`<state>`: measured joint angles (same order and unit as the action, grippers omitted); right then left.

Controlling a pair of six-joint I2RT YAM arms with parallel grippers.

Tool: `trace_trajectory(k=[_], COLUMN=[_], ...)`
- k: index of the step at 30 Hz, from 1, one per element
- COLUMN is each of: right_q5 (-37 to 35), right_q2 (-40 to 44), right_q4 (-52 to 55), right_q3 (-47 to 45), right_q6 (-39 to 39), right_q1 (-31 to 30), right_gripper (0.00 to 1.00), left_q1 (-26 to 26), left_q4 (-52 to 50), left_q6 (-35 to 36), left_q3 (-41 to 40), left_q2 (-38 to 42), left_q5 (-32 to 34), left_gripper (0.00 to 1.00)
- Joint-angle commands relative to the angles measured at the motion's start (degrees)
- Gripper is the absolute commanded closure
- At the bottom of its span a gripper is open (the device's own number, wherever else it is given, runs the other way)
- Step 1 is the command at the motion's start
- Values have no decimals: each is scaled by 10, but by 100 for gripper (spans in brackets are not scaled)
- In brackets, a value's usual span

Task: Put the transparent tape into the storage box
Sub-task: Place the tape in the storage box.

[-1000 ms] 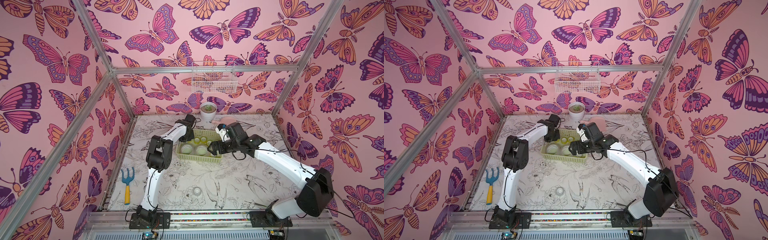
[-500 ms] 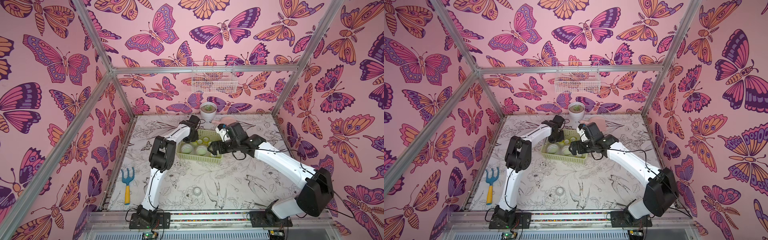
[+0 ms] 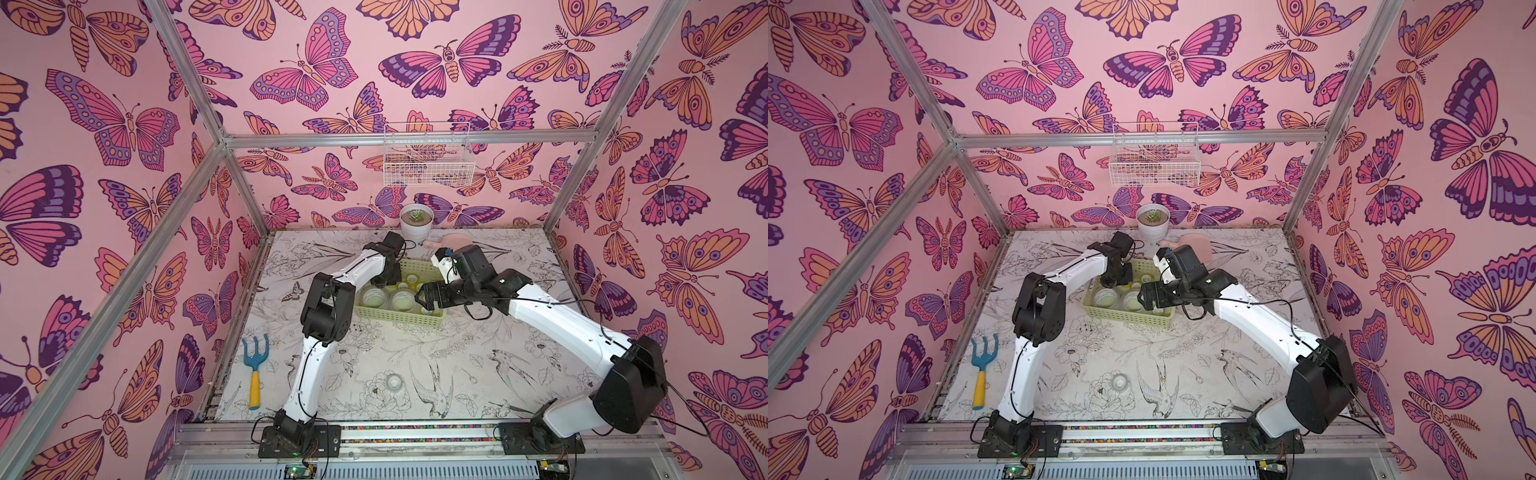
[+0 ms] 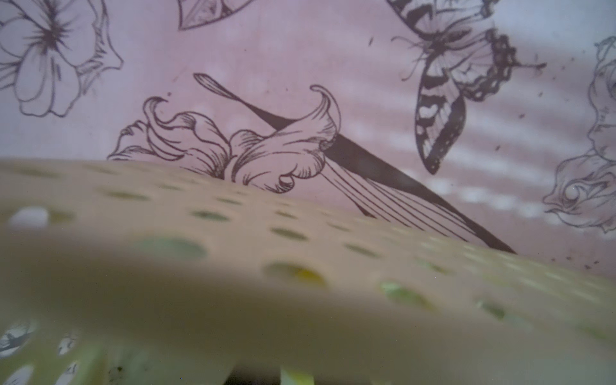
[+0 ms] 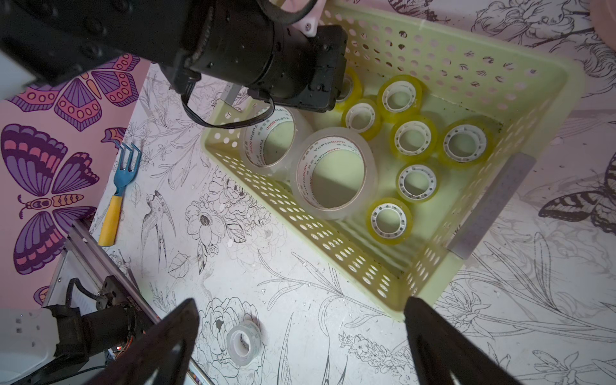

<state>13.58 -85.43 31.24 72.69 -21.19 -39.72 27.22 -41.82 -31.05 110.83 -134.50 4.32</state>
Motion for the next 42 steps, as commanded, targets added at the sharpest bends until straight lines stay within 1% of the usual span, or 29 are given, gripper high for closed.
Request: trace_trajectory(k=[1, 7, 13, 19, 23, 25, 28, 30, 34, 37, 42], right_q5=[4, 7, 7, 6, 6, 7, 9, 11, 12, 13, 14], right_q2=[14, 20, 22, 22, 21, 21, 20, 20, 22, 24, 29], right_q4=[12, 11, 11, 10, 9, 7, 6, 5, 1, -1, -8], right_q3=[-6, -12, -14, -14, -15, -15, -16, -17, -20, -22, -27], right_q6=[-6, -9, -8, -8, -7, -8, -9, -11, -13, -16, -22], right_q1=[3, 3, 3, 3, 3, 3, 3, 3, 3, 3, 2], right_gripper=[1, 1, 1, 1, 1, 1, 1, 1, 1, 1, 1], left_q1=[2, -6, -10, -10, -7, -6, -6, -6, -6, -5, -5], left_q4=[-15, -17, -19, -23, -25, -26, -26, -26, -26, -26, -26], left_q6=[0, -13, -13, -14, -14, -14, -15, -14, -14, -15, -15], left_q3=[6, 9, 41, 61, 60, 58, 53, 46, 31, 19, -15], left_q2=[-15, -10, -32, -54, -52, -46, -33, -20, 7, 28, 70], left_q5=[8, 33, 25, 8, 5, 4, 7, 6, 2, -4, 10], left_gripper=[78, 79, 78, 74, 68, 62, 57, 51, 50, 47, 47])
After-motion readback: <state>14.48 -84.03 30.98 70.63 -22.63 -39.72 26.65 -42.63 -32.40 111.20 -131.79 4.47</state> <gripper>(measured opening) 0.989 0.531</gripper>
